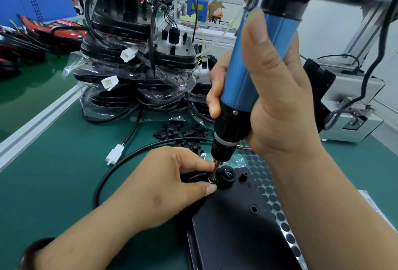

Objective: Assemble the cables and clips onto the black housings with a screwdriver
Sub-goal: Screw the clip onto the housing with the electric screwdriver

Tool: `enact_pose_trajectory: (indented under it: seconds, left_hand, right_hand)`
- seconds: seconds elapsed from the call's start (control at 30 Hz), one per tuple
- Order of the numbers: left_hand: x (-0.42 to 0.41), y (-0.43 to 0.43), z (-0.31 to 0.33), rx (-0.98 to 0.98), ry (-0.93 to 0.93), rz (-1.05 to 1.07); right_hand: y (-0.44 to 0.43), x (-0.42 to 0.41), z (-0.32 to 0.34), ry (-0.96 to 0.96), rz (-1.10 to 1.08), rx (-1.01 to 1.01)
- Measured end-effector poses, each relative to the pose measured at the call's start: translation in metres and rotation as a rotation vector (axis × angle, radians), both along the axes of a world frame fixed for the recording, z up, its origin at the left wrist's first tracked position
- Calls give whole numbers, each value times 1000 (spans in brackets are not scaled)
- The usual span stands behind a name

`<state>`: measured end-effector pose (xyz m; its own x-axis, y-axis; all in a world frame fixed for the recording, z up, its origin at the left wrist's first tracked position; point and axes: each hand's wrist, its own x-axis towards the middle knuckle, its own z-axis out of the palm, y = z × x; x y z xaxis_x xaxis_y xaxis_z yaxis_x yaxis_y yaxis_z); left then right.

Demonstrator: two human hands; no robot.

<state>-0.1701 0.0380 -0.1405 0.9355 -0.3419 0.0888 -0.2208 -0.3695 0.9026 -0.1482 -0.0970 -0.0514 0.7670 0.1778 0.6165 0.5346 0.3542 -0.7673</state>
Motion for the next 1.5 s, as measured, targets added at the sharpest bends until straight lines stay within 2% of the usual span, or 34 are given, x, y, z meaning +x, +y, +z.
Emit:
enact_pose_trajectory:
  seconds: [0.17, 0.27, 0.37, 0.53, 0.77, 1.5]
  left_hand:
    - [2, 2, -3, 15, 14, 3]
    - [3, 6, 1, -12, 69, -81]
    - [6, 10, 2, 68, 12, -83]
    - [6, 8, 1, 61, 68, -192]
    - [10, 12, -5, -2, 69, -169]
    - [10, 11, 0, 61, 5, -152]
  right_hand:
    - [0, 1, 0, 1, 7, -12]
    - [2, 2, 0, 0, 2, -12]
    - [3, 1, -1, 10, 23, -11]
    - [3, 1, -1, 11, 25, -9]
    - [4, 0, -1, 13, 47, -10]
    - [1, 2, -1, 62, 123, 0]
